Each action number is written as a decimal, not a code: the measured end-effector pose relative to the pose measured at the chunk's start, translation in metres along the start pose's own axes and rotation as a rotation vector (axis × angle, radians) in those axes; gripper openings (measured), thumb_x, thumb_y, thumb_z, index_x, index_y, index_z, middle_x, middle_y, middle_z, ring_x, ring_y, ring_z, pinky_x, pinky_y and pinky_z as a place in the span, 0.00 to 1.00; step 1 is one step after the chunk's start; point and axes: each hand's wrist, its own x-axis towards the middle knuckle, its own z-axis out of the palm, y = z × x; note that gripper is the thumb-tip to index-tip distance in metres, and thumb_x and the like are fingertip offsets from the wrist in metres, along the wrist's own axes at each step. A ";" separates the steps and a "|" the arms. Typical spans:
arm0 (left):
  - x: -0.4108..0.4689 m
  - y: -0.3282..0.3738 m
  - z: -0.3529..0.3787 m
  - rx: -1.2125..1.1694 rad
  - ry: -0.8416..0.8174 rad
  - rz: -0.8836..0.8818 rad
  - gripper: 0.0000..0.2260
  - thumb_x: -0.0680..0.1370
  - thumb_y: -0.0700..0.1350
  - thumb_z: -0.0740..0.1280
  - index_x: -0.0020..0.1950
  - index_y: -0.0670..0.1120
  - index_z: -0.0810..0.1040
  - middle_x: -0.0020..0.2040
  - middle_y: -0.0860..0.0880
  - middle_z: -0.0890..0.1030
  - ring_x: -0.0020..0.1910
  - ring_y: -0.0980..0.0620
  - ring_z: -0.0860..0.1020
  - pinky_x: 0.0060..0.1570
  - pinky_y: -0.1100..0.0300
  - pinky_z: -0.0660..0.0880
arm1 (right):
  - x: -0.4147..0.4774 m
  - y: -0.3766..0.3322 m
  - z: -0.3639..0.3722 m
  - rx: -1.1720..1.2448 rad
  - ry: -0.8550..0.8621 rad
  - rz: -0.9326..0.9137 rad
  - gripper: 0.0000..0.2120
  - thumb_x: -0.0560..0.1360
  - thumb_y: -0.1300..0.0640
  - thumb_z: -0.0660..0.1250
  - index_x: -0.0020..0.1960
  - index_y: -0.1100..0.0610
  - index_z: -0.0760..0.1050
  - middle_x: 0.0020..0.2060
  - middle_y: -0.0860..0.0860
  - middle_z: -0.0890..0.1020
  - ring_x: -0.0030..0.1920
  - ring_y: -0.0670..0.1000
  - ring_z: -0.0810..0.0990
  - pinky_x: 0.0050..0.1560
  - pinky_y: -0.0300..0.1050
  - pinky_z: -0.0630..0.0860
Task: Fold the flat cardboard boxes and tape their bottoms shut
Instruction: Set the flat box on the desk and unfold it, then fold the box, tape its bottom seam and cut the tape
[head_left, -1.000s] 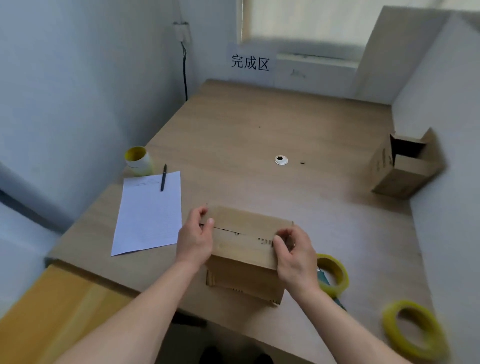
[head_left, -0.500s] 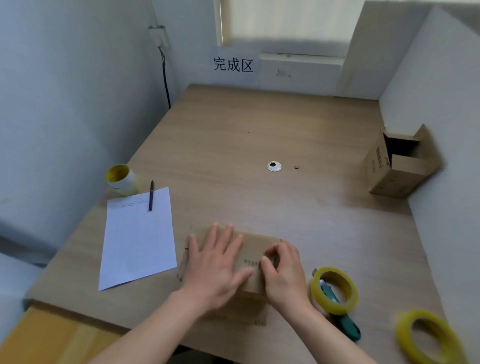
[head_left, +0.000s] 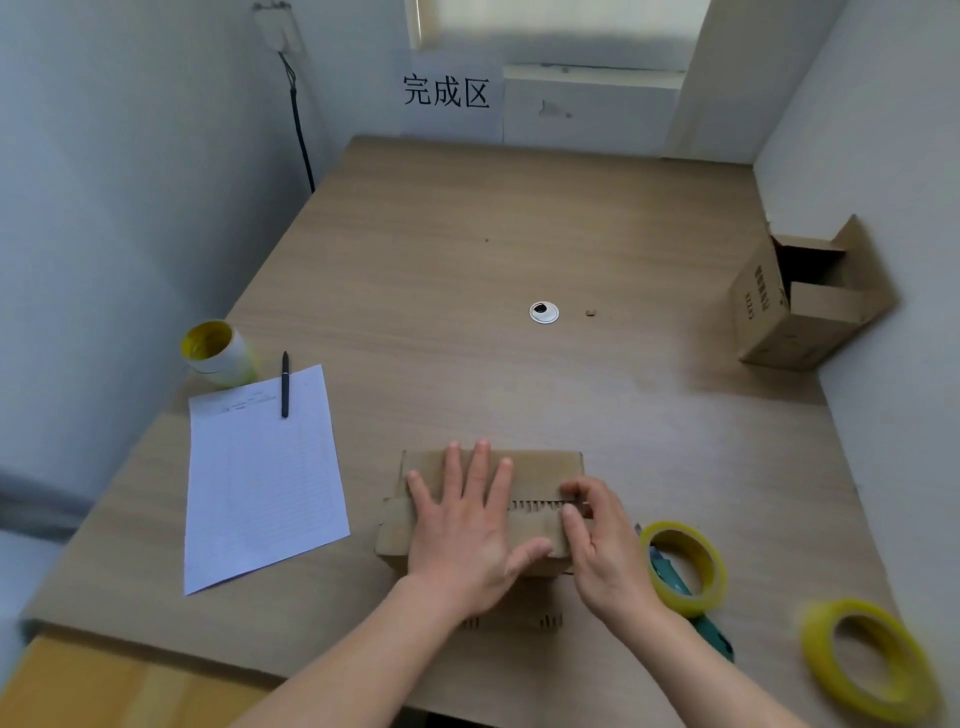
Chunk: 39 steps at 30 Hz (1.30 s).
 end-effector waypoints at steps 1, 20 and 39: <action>0.003 0.004 -0.001 -0.009 0.003 0.000 0.44 0.71 0.76 0.39 0.80 0.52 0.39 0.79 0.48 0.32 0.77 0.41 0.30 0.70 0.28 0.38 | 0.000 0.003 -0.004 0.002 0.005 0.012 0.10 0.80 0.60 0.64 0.54 0.45 0.70 0.50 0.40 0.74 0.51 0.40 0.74 0.50 0.35 0.71; 0.014 -0.026 0.008 -0.779 0.523 -0.449 0.08 0.78 0.53 0.68 0.52 0.50 0.77 0.56 0.51 0.73 0.52 0.47 0.77 0.43 0.58 0.67 | -0.007 0.010 -0.035 -0.038 -0.061 -0.006 0.10 0.82 0.57 0.60 0.57 0.43 0.72 0.49 0.42 0.80 0.48 0.43 0.78 0.43 0.27 0.69; 0.018 -0.018 0.009 -0.489 0.409 -0.421 0.23 0.76 0.64 0.64 0.66 0.54 0.69 0.67 0.51 0.68 0.61 0.46 0.73 0.48 0.52 0.73 | -0.029 0.095 -0.106 -0.951 -0.421 -0.011 0.13 0.75 0.53 0.59 0.55 0.47 0.79 0.58 0.44 0.75 0.58 0.53 0.70 0.53 0.47 0.67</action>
